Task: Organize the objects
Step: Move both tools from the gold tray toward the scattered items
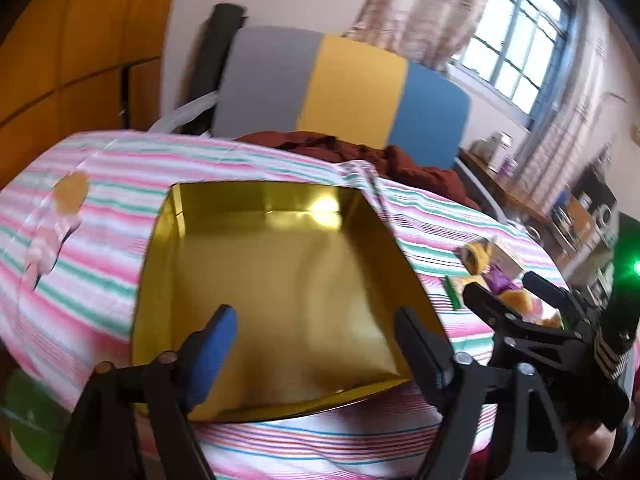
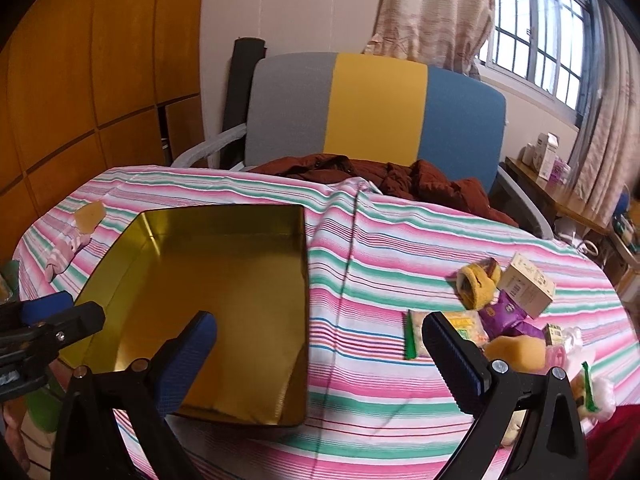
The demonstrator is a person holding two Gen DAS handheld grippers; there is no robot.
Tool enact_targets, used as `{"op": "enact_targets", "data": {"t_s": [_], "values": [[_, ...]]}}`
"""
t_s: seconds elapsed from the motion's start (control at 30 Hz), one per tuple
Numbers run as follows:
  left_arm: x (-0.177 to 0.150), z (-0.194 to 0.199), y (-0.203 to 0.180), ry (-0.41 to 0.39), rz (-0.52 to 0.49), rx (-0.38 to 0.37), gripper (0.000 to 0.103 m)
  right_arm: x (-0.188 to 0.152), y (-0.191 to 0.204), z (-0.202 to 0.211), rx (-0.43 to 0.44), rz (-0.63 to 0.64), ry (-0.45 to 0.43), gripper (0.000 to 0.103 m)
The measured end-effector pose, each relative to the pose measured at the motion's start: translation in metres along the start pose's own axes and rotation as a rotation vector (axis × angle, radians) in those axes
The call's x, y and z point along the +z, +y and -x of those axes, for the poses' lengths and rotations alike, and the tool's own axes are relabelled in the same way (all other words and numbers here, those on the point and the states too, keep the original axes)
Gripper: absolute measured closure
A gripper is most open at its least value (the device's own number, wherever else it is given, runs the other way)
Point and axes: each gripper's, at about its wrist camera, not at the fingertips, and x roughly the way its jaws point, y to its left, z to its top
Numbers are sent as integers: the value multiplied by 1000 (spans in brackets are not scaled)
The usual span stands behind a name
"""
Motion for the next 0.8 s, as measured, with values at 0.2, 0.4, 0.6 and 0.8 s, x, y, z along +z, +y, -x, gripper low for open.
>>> {"op": "enact_targets", "data": {"t_s": [0.2,0.4,0.6,0.8], "values": [[3,-5,-30,4,-78,-96,16,-2,-28,5,-25,-48,8,0],[8,-17,-65,60,-158,-234,16,-2,-81,19,-31,-142,32,0],[8,-33,-113,128,-245,-338,17,3,-153,49,-72,-233,42,0],[-4,-55,-165,201,-374,-403,17,-8,-249,76,-239,-370,73,0]]}}
